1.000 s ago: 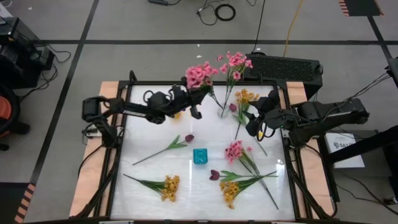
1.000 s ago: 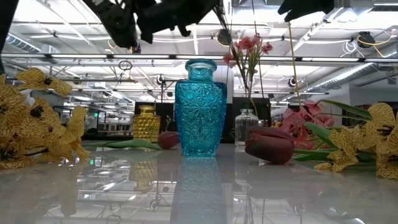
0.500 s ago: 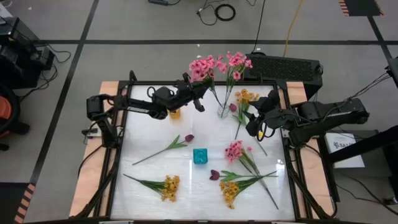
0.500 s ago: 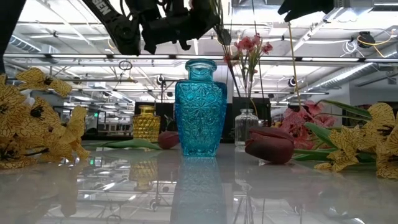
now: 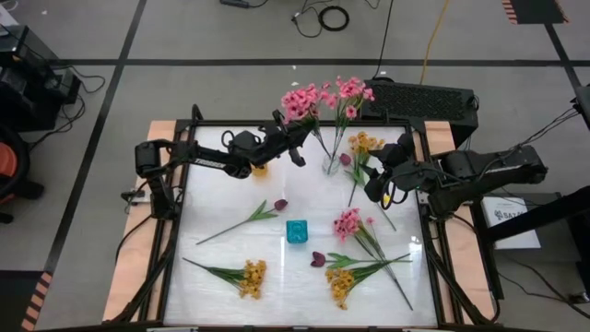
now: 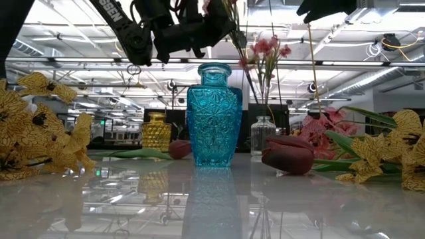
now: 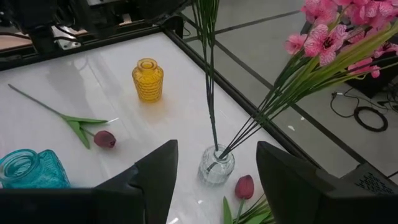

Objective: Sort flowers into vase by color
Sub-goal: Put the top pink flower into the transparent vase

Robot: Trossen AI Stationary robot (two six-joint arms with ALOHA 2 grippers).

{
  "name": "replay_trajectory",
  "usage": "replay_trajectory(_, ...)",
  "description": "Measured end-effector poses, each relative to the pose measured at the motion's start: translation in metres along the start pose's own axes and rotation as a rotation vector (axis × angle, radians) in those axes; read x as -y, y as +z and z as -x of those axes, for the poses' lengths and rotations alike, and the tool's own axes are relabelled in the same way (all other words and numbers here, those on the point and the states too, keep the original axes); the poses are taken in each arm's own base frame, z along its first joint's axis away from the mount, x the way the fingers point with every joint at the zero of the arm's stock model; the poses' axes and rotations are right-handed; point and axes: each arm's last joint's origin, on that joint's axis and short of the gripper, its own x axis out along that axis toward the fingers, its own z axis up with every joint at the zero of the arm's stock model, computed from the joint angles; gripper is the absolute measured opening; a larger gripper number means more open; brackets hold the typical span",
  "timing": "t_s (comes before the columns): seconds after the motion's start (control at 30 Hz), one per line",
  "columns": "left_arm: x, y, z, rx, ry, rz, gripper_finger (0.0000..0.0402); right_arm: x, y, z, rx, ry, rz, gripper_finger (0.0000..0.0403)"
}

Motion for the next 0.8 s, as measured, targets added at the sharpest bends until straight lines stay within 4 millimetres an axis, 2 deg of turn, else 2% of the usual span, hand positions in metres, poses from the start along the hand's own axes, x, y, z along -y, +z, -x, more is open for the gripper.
replay_trajectory(0.47, -0.0003, -0.0026, 0.0, -0.027, 0.008, -0.003, 0.0018, -0.0004, 0.0008, 0.0, 0.007, 0.003, -0.004, 0.021)
replay_trajectory(0.8, -0.0003, -0.0027, 0.0, -0.028, 0.008, -0.01, 0.0062, -0.0004, 0.0008, 0.0, 0.007, 0.004, -0.004, 0.021)
